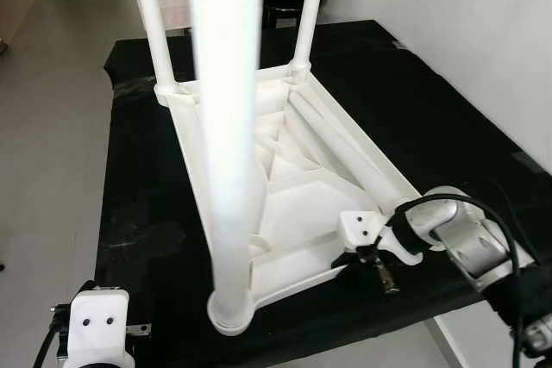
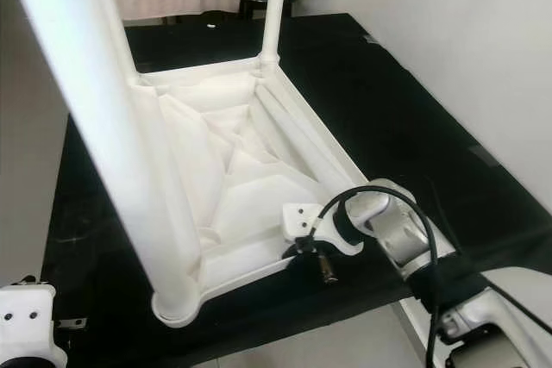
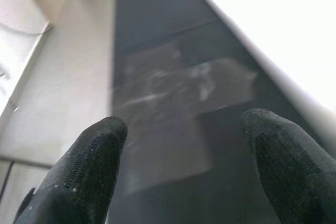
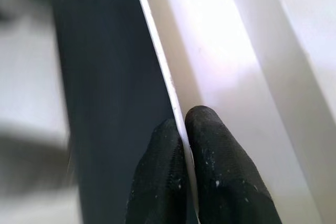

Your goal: Building children table

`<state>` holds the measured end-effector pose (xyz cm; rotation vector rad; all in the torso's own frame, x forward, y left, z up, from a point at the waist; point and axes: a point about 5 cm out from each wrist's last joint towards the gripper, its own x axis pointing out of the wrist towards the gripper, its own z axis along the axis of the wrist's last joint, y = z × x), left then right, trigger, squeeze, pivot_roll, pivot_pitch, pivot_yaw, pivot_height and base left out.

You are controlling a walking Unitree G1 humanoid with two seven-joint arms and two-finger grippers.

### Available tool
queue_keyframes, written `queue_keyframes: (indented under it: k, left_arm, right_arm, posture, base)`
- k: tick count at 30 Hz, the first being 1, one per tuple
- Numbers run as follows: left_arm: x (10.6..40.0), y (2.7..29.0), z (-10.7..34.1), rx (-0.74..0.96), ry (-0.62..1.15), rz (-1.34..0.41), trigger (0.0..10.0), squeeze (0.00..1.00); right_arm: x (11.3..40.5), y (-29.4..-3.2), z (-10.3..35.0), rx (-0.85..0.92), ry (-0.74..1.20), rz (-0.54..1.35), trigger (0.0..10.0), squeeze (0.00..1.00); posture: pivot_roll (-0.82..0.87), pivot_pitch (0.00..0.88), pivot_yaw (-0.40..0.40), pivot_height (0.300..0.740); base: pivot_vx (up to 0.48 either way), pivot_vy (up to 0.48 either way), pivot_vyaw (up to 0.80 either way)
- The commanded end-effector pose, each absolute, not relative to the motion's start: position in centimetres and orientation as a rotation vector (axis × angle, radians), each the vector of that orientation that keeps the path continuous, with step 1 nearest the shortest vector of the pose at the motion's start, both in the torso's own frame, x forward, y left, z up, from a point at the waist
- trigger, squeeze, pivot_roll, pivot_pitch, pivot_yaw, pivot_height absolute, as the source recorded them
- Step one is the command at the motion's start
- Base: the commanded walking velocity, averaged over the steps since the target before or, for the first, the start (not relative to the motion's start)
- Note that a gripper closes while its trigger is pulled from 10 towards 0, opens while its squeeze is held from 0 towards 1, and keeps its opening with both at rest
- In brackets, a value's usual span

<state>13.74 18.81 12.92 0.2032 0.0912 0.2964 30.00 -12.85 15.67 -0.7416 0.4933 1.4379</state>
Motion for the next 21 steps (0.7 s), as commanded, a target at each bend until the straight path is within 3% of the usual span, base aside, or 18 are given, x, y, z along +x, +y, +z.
queue_keyframes:
  k: [1,5,6,7,14,15,21]
  left_arm:
    - [13.8,18.6,12.5,0.203,0.108,0.286,10.0,0.00]
    - [13.8,18.6,12.5,0.203,0.106,0.292,10.0,0.00]
    - [13.8,18.6,12.6,0.204,0.106,0.295,10.0,0.00]
    - [13.8,18.6,12.6,0.204,0.106,0.297,10.0,0.00]
    - [13.6,18.5,12.6,0.208,0.106,0.302,10.0,0.00]
    - [13.6,18.5,12.6,0.209,0.107,0.301,10.0,0.00]
    - [13.7,17.3,12.8,0.213,0.094,0.191,10.0,0.00]
  right_arm:
    - [31.6,-10.8,17.0,-0.675,0.348,1.289,0.0,0.00]
    - [31.9,-8.0,17.7,-0.657,0.277,1.287,0.1,0.00]
    - [31.8,-7.0,18.0,-0.660,0.251,1.304,3.3,0.00]
    - [31.7,-6.1,18.3,-0.667,0.227,1.320,10.0,0.00]
    - [32.4,-5.7,18.9,-0.724,0.191,1.285,10.0,0.00]
    - [32.7,-6.3,18.9,-0.745,0.197,1.275,10.0,1.00]
    - [33.0,-9.6,19.7,-0.770,0.206,1.287,10.0,1.00]
  posture:
    - [-0.03,0.144,-0.050,0.740]
    - [-0.03,0.143,-0.049,0.740]
    - [-0.02,0.144,-0.050,0.740]
    - [-0.02,0.144,-0.050,0.740]
    - [-0.01,0.145,-0.059,0.740]
    - [-0.01,0.147,-0.059,0.740]
    - [-0.02,0.144,-0.053,0.740]
  base:
    - [0.000,0.000,0.00]
    - [0.000,0.000,0.00]
    - [0.000,0.000,0.00]
    - [0.000,0.000,0.00]
    - [0.000,0.000,0.00]
    - [0.000,0.000,0.00]
    - [0.000,0.000,0.00]
